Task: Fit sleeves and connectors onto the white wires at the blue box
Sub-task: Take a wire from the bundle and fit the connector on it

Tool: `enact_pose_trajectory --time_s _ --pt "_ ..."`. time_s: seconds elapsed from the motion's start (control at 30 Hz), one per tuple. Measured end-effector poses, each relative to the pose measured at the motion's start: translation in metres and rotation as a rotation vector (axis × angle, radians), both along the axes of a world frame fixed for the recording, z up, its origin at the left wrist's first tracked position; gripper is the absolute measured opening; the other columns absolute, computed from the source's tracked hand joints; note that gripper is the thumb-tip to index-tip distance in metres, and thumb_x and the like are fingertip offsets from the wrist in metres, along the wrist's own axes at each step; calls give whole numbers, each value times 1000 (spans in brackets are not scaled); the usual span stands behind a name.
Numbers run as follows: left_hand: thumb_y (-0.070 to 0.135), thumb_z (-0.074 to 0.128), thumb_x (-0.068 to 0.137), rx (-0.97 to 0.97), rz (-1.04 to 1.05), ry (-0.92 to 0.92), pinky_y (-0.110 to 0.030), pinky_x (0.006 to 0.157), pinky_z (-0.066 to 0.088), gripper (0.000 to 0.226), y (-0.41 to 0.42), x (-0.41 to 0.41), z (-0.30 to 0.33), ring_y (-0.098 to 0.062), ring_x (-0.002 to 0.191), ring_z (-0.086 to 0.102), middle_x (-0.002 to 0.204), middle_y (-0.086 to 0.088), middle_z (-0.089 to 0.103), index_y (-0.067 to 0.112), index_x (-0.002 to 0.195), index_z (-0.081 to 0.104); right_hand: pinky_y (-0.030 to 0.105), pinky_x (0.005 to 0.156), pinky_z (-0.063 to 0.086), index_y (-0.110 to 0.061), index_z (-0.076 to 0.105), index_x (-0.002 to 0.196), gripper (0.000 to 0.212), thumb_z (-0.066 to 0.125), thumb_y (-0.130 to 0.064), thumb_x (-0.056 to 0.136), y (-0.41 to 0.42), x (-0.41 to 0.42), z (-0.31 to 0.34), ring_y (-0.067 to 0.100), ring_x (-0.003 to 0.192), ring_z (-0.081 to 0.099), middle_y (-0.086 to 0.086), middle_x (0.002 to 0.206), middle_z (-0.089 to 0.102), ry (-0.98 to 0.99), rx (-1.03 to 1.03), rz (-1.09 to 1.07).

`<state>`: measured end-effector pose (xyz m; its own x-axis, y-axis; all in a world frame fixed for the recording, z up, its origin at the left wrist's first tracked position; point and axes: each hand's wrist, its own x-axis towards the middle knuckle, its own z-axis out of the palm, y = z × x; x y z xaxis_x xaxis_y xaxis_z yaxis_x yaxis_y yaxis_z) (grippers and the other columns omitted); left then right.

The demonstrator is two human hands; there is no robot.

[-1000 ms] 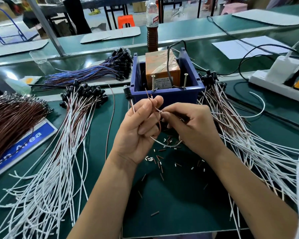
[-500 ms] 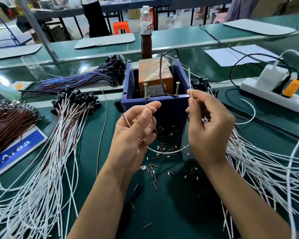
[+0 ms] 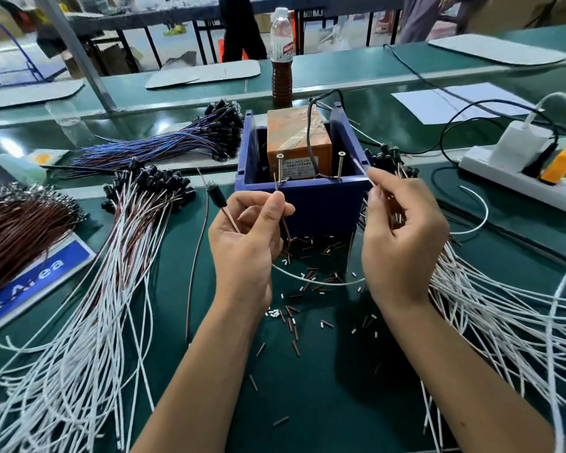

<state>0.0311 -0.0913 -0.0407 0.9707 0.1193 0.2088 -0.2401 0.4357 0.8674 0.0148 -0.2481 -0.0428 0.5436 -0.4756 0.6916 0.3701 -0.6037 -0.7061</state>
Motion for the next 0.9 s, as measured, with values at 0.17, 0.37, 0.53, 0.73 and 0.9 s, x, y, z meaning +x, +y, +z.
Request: enact_pose_trajectory --time_s 0.17,0.37,0.53,0.73,0.9 --pt "11 71 90 -10 58 -11 -17 43 28 12 3 3 -2 -5 42 35 79 -12 73 16 79 70 13 80 47 -2 78 114 19 65 -2 101 3 0 2 13 87 66 7 97 73 -12 -48 6" --pt "14 72 93 145 240 -74 -17 58 44 8 -2 10 -5 -4 53 57 80 -10 76 15 86 72 10 73 41 0 75 121 25 61 3 101 5 1 0 14 79 60 6 90 68 4 -50 39" --pt "10 72 96 259 331 -112 -15 71 49 9 -8 14 -4 -6 70 69 75 -2 74 14 88 71 10 73 38 0 75 123 28 59 5 99 5 2 -3 9 77 53 2 89 63 16 -80 76" --pt "5 70 96 317 385 -129 -21 75 54 8 -11 13 -1 -8 70 70 71 5 72 9 90 71 8 74 38 1 74 124 30 58 5 99 9 3 -4 4 80 53 1 91 64 26 -102 87" --pt "4 70 96 332 399 -142 -21 77 56 4 -11 11 2 -10 72 72 74 3 73 4 93 73 20 71 46 -1 73 126 31 57 4 100 9 2 -3 11 80 56 7 91 67 37 -105 93"
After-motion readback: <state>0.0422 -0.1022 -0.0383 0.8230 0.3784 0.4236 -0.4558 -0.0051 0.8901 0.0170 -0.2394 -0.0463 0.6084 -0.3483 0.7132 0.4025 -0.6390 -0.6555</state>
